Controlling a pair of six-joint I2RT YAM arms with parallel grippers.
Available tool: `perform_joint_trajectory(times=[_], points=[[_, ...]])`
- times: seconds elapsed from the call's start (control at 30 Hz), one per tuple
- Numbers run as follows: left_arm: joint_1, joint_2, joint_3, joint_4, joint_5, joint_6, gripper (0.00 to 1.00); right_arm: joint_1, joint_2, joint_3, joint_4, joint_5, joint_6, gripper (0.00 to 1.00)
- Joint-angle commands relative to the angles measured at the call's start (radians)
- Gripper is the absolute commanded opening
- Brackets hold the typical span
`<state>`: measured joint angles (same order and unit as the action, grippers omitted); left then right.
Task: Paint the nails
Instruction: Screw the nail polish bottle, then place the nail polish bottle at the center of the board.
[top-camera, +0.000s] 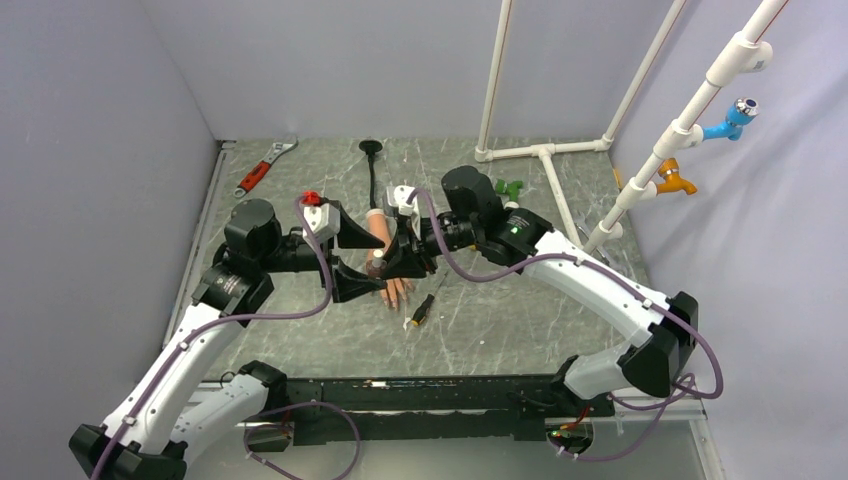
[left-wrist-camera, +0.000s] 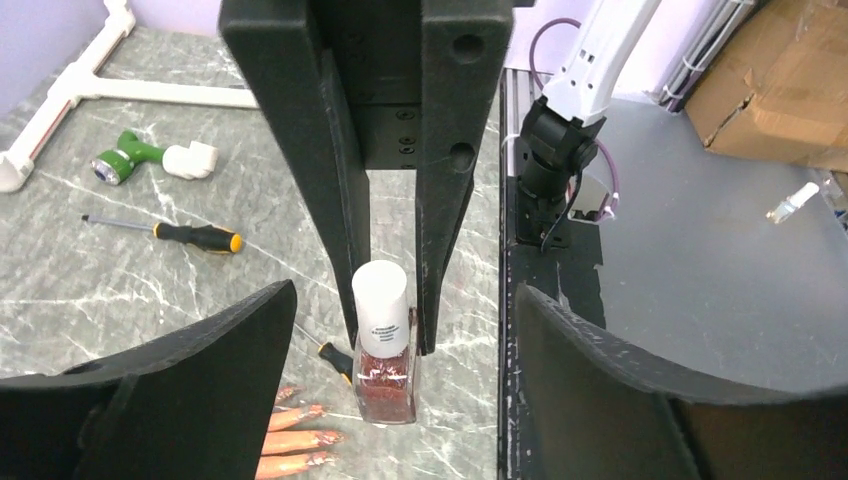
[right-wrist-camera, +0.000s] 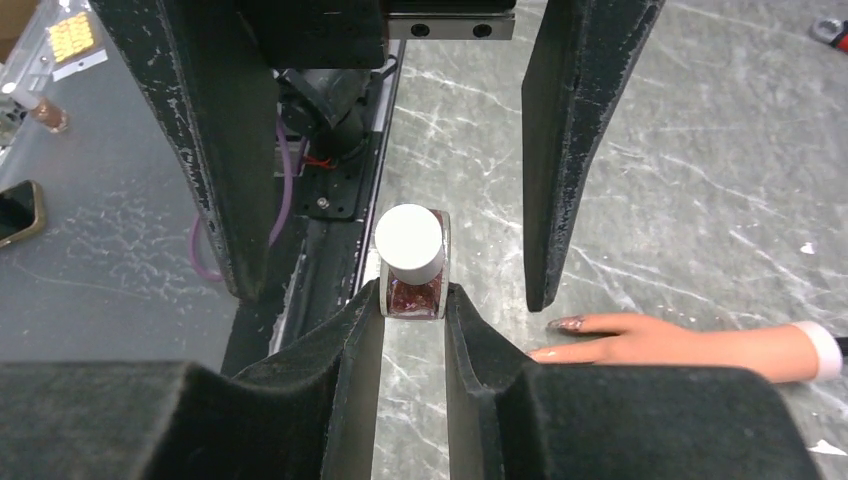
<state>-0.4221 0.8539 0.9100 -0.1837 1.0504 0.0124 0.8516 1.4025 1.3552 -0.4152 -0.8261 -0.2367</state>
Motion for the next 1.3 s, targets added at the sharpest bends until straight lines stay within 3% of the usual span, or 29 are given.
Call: perform_joint_trajectory(times=[0.0,0.07,0.23,0.4,0.63,1.0,1.27], points=[[-0.002,-0.023,0.016,0.012,-0.054,-0.002,0.91,0.000,-0.059,-0.023,0.105,0.050,0.017,0.00],[0.001,-0.025,0.019,0.008,-0.075,-0.003,0.99,-0.003,-0.078,-0.045,0.127,0.087,0.028,0.00],[0.012,-0.071,0.000,0.027,-0.204,-0.005,0.99,-0.013,-0.107,-0.088,0.164,0.147,0.055,0.00],[0.028,-0.121,-0.040,0.069,-0.448,-0.067,0.99,-0.026,-0.142,-0.156,0.244,0.225,0.116,0.00],[0.032,-0.132,-0.105,0.140,-0.665,-0.135,0.99,-0.040,-0.171,-0.219,0.309,0.344,0.164,0.00],[0.034,-0.044,-0.036,0.012,-0.886,-0.144,0.99,-0.046,-0.159,-0.295,0.356,0.614,0.235,0.00],[0.042,-0.066,-0.069,0.053,-0.944,-0.191,1.00,-0.045,-0.164,-0.380,0.410,0.763,0.274,0.00]])
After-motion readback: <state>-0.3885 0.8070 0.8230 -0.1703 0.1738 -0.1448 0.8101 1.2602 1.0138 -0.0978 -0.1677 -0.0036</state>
